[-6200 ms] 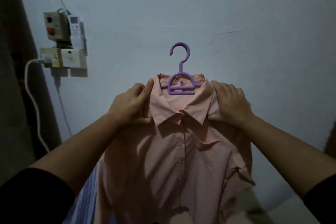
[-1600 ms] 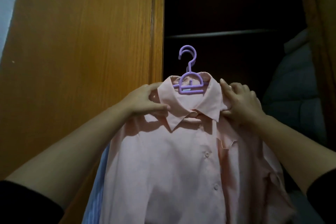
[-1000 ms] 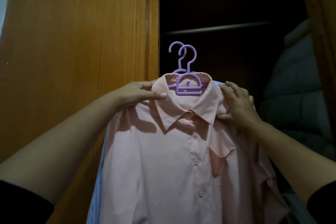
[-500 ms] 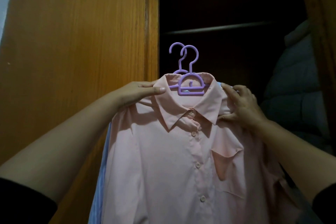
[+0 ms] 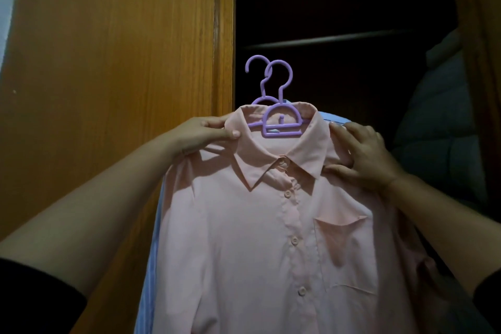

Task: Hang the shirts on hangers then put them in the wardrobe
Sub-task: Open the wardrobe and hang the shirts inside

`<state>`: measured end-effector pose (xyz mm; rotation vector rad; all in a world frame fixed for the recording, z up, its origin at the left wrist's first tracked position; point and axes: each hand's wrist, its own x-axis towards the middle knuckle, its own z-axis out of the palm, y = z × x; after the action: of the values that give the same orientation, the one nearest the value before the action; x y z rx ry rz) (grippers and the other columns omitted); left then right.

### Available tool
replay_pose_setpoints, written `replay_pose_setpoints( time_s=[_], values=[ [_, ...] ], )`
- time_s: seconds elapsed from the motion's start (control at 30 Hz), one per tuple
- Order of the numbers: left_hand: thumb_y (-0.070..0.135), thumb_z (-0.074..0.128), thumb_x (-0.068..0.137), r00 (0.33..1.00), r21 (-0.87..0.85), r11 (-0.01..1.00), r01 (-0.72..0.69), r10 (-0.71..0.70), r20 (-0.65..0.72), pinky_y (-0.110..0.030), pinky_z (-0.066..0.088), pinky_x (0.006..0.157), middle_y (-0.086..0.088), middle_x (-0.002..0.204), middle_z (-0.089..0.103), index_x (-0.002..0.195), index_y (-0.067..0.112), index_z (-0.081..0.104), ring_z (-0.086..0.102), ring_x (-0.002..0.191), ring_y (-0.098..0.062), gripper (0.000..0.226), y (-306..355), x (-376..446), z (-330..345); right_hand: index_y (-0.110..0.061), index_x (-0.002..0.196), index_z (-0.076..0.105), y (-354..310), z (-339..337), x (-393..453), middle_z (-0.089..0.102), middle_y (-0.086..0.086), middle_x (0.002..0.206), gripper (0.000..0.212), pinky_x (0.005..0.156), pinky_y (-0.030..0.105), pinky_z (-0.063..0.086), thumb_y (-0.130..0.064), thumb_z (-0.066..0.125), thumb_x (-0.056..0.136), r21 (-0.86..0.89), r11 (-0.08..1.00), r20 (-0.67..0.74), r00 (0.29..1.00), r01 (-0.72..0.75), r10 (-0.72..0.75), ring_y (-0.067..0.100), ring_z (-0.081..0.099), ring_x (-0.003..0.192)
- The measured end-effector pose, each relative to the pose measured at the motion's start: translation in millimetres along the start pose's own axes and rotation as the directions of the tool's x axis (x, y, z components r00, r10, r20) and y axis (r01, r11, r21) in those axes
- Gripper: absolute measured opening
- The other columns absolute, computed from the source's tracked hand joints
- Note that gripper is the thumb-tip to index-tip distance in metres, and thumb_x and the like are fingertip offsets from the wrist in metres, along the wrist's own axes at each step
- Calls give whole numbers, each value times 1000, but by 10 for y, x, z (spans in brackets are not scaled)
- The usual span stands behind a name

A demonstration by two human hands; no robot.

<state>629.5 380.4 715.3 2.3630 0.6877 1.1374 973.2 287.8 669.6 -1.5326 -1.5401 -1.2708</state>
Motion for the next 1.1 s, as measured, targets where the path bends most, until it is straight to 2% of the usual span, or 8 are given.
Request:
replay_pose_setpoints(
  time_s=[0.13,0.23,0.37,0.53,0.6,0.87,0.97,1.1],
  values=[
    [73,68,57,999,5,999,41,-40,-21,-52,44,102,2,129,57,105,59,59,54,116,-28,50,71,-19,-7,-20,146,32,10,21,4,43,11,135,99,97,45,34,-78,40,65,23,999,9,1000,-28,28,32,39,114],
    [77,63,60,994,18,996,93,-92,-56,-52,46,100,-1,126,58,119,43,61,56,112,-29,68,110,7,-26,-17,143,36,11,39,15,47,14,130,100,95,45,36,-76,43,63,41,999,-10,1000,-29,29,33,41,113],
    [83,61,50,989,4,990,141,-141,-42,-51,49,96,-6,119,64,117,32,65,62,106,-31,84,105,15,-56,-16,140,41,22,66,54,50,15,125,100,94,45,35,-75,45,59,78,997,-6,1000,-24,25,37,44,115],
    [65,60,78,981,-50,984,172,-176,-81,-49,49,96,-9,105,70,105,19,69,65,100,-31,54,88,39,-65,-23,143,37,-2,92,170,25,10,146,96,103,49,38,-51,80,62,204,976,16,998,-69,67,35,33,129],
    [64,58,81,977,-54,981,185,-189,-98,-47,51,95,-8,103,71,104,19,70,66,98,-30,52,79,47,-70,-28,144,33,-8,103,212,12,3,155,97,106,47,36,-48,82,63,215,973,55,996,-80,70,32,26,137],
    [54,55,88,977,-43,989,143,-148,-152,-34,54,77,-5,96,71,95,21,69,67,90,-23,36,101,9,-25,-35,140,29,38,231,347,14,3,150,98,90,38,46,-50,82,59,263,961,115,992,-85,56,36,44,123],
    [43,55,92,985,-82,991,103,-113,-127,-26,55,66,3,81,74,91,26,70,70,72,-12,23,135,-16,-1,-33,140,29,42,283,364,19,6,143,98,86,36,46,-48,83,59,263,961,103,993,-83,58,36,49,115],
    [40,52,94,980,-65,991,117,-125,-152,-30,54,74,1,81,72,89,23,70,68,76,-14,24,142,-32,2,-33,140,30,55,369,375,20,7,142,97,86,38,48,-47,83,60,274,959,85,995,-68,47,37,49,113]
  ],
)
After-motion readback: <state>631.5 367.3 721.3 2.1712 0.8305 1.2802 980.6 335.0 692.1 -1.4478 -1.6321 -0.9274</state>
